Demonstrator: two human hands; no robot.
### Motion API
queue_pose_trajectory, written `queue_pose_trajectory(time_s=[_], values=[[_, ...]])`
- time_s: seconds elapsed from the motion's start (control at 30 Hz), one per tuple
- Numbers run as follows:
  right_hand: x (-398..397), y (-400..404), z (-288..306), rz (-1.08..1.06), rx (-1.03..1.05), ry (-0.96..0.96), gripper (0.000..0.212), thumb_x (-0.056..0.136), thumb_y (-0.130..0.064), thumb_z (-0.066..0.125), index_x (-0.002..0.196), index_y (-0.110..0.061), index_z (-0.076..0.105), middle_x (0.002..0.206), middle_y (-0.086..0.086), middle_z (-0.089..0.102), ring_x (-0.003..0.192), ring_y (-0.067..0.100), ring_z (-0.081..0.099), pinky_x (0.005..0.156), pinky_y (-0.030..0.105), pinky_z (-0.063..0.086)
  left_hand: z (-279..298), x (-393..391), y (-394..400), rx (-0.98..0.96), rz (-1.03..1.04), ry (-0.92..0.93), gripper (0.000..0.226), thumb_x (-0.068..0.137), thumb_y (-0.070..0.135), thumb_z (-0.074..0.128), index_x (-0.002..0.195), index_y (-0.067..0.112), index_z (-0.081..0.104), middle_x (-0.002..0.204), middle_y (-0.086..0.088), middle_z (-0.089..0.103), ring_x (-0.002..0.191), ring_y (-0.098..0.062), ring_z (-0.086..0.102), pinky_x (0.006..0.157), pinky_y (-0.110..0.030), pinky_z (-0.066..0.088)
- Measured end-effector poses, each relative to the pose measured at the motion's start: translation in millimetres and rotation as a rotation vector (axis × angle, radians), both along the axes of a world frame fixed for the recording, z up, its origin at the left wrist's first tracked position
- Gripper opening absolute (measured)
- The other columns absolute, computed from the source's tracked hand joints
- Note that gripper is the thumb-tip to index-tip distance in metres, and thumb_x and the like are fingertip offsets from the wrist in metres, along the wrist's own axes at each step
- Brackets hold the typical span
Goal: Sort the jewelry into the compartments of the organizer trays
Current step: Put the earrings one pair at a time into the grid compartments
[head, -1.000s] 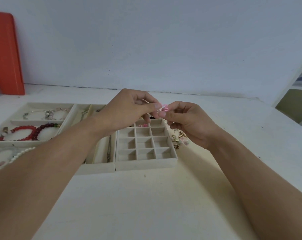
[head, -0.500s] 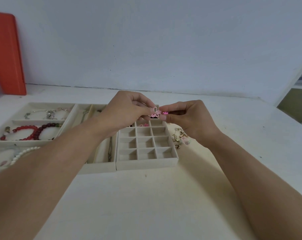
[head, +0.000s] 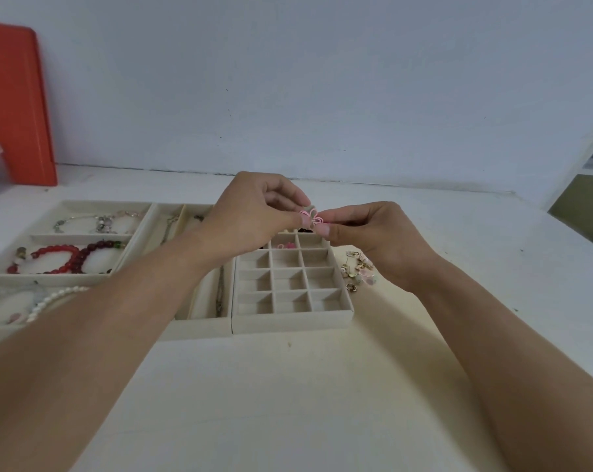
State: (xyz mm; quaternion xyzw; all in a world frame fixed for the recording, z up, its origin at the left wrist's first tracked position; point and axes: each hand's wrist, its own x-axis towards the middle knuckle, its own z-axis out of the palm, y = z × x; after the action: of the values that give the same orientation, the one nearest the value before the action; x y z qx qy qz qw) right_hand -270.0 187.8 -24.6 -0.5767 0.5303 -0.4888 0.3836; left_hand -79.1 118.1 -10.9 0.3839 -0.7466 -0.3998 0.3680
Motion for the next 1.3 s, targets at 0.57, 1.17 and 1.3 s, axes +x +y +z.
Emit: queue_pose_trajectory(time_s=[0.57, 1.17, 1.3], values=[[15, -14, -4, -0.130, -0.050, 0.085, 0.013, 0.080, -0.014, 0.084, 0.092, -0.014, 0.081, 0.084, 0.003, 0.078, 0.071, 0.009, 0.066, 0.071, 0.019, 0.052, 0, 10, -9, -0.031, 0.020, -0.053, 0.012, 0.081, 0.024, 0.083, 0.089, 0.020, 0.076, 0.077, 0.008, 0.077, 0.084, -0.016, 0.072, 0.076, -0.028, 0.052], [31, -69, 34, 0.075, 0.145, 0.789, 0.013, 0.083, -0.014, 0.077, 0.089, -0.024, 0.080, 0.069, -0.010, 0.070, 0.040, -0.001, 0.049, 0.038, 0.011, 0.034, -9, 26, -36, -0.091, 0.147, -0.310, 0.009, 0.084, 0.022, 0.078, 0.077, 0.028, 0.078, 0.077, 0.011, 0.073, 0.076, -0.005, 0.065, 0.066, -0.018, 0.046], [36, -76, 27, 0.127, 0.190, 0.927, 0.024, 0.083, -0.006, 0.067, 0.092, -0.025, 0.077, 0.080, -0.006, 0.075, 0.047, 0.001, 0.052, 0.036, 0.012, 0.035, -9, 26, -37, -0.110, 0.150, -0.367, 0.006, 0.085, 0.024, 0.076, 0.081, 0.027, 0.078, 0.075, 0.016, 0.068, 0.068, 0.002, 0.059, 0.060, -0.013, 0.038]])
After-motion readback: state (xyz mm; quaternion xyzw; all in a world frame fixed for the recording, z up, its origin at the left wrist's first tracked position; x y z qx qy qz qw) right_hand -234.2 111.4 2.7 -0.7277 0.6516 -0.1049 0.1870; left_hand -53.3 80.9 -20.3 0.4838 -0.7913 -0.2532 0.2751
